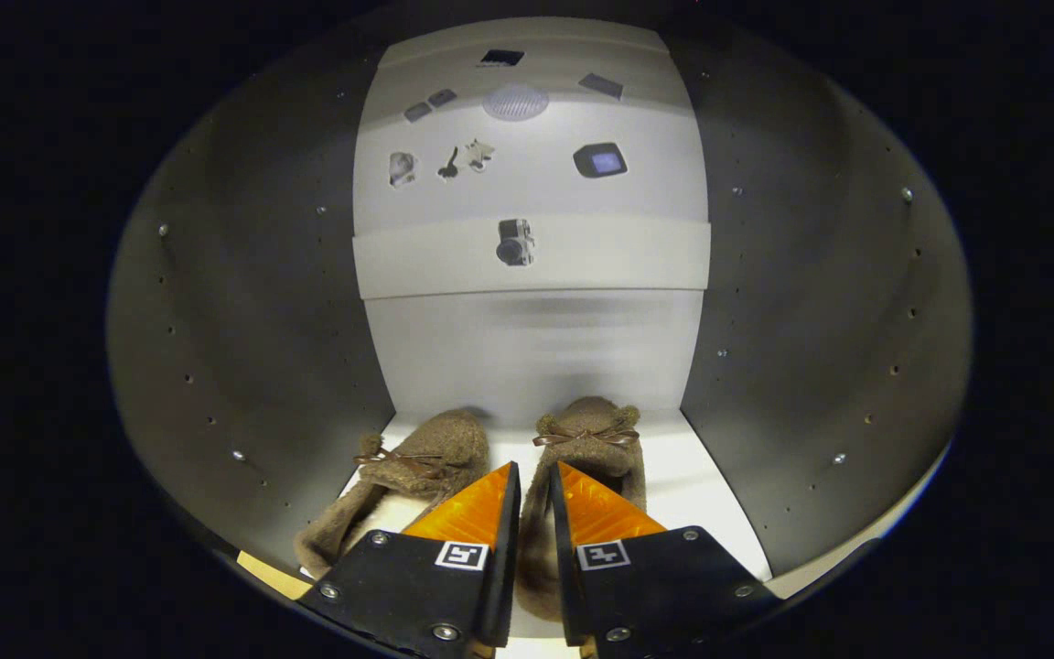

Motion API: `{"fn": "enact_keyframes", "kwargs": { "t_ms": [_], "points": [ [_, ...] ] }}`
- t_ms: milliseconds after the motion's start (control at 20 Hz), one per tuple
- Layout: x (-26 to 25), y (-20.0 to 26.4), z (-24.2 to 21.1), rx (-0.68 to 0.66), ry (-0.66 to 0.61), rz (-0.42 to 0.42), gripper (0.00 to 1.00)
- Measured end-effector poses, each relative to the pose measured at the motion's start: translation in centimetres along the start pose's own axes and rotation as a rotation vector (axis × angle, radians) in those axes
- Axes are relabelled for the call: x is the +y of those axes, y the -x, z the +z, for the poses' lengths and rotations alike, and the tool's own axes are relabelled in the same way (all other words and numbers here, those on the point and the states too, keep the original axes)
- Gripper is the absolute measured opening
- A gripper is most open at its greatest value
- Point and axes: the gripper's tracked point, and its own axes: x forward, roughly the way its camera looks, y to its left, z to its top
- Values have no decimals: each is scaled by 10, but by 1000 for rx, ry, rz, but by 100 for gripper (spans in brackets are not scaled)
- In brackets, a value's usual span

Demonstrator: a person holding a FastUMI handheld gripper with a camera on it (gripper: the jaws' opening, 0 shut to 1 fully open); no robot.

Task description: Open the shoe cabinet door, grab the shoes and put them into the shoe cabinet, then close the shoe cabinet door.

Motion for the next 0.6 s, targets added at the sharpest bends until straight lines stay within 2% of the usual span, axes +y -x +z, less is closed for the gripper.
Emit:
{"fn": "enact_keyframes", "kwargs": {
  "t_ms": [250, 600],
  "points": [
    [4, 51, 16, -51, 19, -15, 21],
    [20, 147, 31, -136, 44, -29, 21]
  ]
}}
